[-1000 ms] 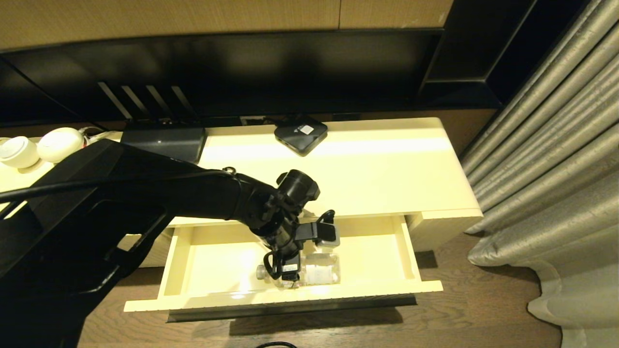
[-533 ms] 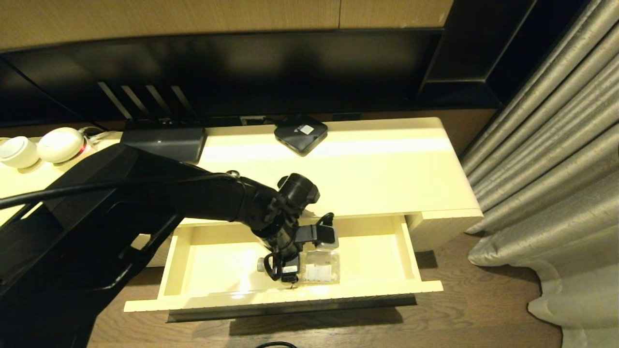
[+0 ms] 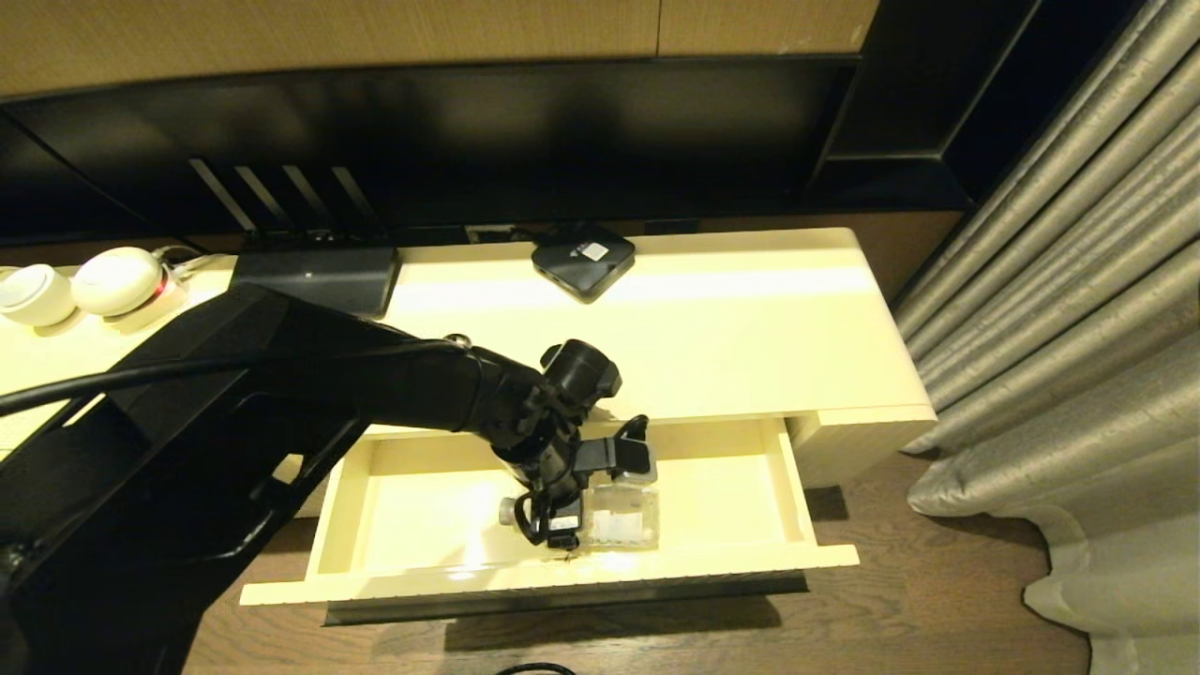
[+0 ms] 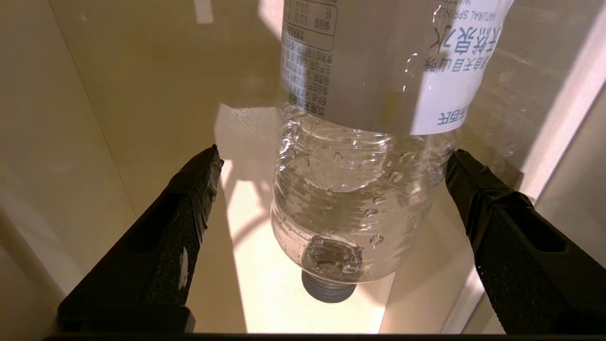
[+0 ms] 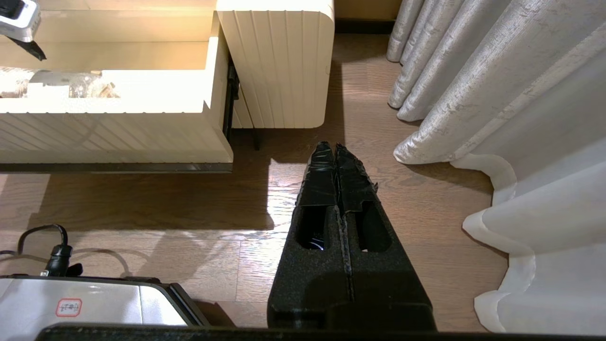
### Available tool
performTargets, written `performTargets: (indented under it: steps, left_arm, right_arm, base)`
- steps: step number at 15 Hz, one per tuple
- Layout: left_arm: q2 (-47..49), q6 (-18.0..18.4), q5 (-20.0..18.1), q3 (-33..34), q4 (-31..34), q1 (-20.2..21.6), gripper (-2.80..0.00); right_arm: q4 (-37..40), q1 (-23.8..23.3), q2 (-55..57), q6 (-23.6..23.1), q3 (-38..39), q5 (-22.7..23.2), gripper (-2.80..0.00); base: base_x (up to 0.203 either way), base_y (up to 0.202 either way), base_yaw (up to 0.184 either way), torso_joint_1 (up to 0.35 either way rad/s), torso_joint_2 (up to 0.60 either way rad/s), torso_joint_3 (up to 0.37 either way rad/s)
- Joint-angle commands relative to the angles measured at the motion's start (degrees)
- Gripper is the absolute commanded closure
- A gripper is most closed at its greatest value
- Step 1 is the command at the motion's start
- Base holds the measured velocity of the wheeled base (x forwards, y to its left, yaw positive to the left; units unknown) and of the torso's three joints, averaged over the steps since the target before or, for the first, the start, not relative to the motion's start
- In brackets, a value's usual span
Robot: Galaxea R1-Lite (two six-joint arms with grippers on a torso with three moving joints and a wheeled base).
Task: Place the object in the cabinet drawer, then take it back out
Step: Take the mineral water out of the drawer and put it on the table
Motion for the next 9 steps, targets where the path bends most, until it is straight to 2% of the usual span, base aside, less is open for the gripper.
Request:
performTargets:
  steps: [1,9]
  left_arm:
    - [0.9,0.4,0.0,-1.0,0.2,0.0,-2.80]
    - [2.5,0.2,0.0,-1.8,-0.1,0.0,-2.80]
  right_arm:
    - [0.0,0.0,0.1,0.0,0.0,0.0,0.00]
    - [0.0,0.0,0.1,0.0,0.0,0.0,0.00]
  base:
    - [0.000,0.000,0.000,0.000,0.00,0.000]
    - [0.000,0.000,0.000,0.000,0.00,0.000]
